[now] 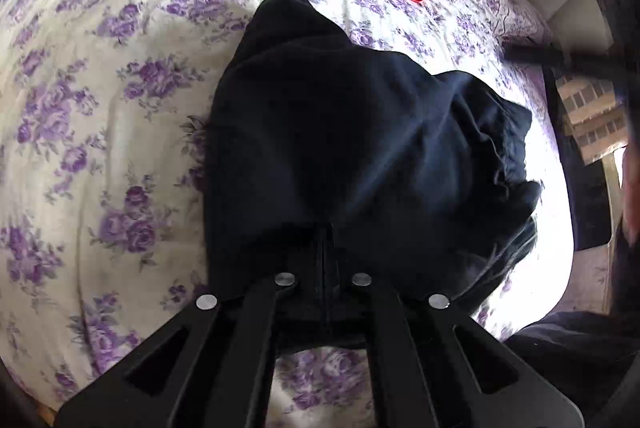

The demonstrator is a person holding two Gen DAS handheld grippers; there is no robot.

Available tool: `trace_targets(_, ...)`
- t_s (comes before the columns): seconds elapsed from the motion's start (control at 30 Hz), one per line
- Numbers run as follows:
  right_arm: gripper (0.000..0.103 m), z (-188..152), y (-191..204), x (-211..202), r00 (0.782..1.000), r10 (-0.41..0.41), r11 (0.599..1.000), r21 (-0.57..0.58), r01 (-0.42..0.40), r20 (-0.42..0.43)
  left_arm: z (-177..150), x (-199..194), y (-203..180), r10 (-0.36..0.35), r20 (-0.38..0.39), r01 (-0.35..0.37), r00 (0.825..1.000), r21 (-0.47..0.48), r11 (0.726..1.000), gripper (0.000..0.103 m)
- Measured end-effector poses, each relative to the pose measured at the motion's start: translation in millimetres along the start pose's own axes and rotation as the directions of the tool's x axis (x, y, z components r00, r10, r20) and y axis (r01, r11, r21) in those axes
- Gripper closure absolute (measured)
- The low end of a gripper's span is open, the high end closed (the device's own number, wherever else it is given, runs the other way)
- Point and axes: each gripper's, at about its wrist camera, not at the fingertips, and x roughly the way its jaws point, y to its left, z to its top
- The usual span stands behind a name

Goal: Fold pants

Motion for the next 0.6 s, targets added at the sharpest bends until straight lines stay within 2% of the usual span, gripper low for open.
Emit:
trace_targets(0.1, 0.054, 40.7, 12.1, 38.8, 0.995, 0.088, 0.996, -0.016, -0.089, -0.055, 1.2, -10.1, -1.8, 0.017, 0.011, -0.017, 1.0, 0.004, 1.0, 0.102)
trace_targets(0.23, 0.054, 61.4, 28.8, 85.4, 0.976, 0.111, 0.992, -0.04, -0.121, -0.186, -5.1, -17.2, 1.5, 0.012, 0.018, -0.012, 1.0, -0.005, 1.0, 0.102)
trace_targets(0.3, 0.054, 61.1, 36.3, 103.8, 0.969, 0.09, 0.992, -0.063, -0.107, -0.232, -11.0, -20.8, 4.4, 0.004, 0.025, -0.004, 1.0, -0.011, 1.0, 0.102)
trace_targets(0.33, 0.067, 60.0, 38.2, 113.9, 0.964, 0.078, 0.993, -0.069, -0.098, -0.254, -13.0, -21.6, 6.8, 0.002, 0.027, -0.001, 1.0, -0.013, 1.0, 0.102)
trace_targets(0.37, 0.093, 58.4, 39.3, 120.9, 0.962, 0.066, 0.993, -0.078, -0.09, -0.266, -14.5, -21.7, 7.1, -0.001, 0.028, 0.001, 1.0, -0.013, 1.0, 0.102)
trace_targets(0.47, 0.094, 73.0, 51.6, 123.1, 0.968, -0.006, 0.991, -0.129, -0.028, -0.251, -15.7, -22.6, 11.1, 0.009, 0.033, -0.009, 0.999, -0.014, 1.0, 0.102)
trace_targets(0.53, 0.095, 86.2, 55.6, 120.6, 0.97, -0.015, 0.991, -0.133, -0.018, -0.242, -15.4, -31.4, 16.4, 0.031, 0.051, -0.03, 0.998, -0.023, 0.999, 0.102)
trace_targets(0.6, 0.102, 98.1, 55.8, 120.4, 0.976, -0.056, 0.989, -0.145, 0.025, -0.209, -16.1, -29.2, 20.4, 0.037, 0.047, -0.035, 0.998, -0.031, 0.999, 0.102)
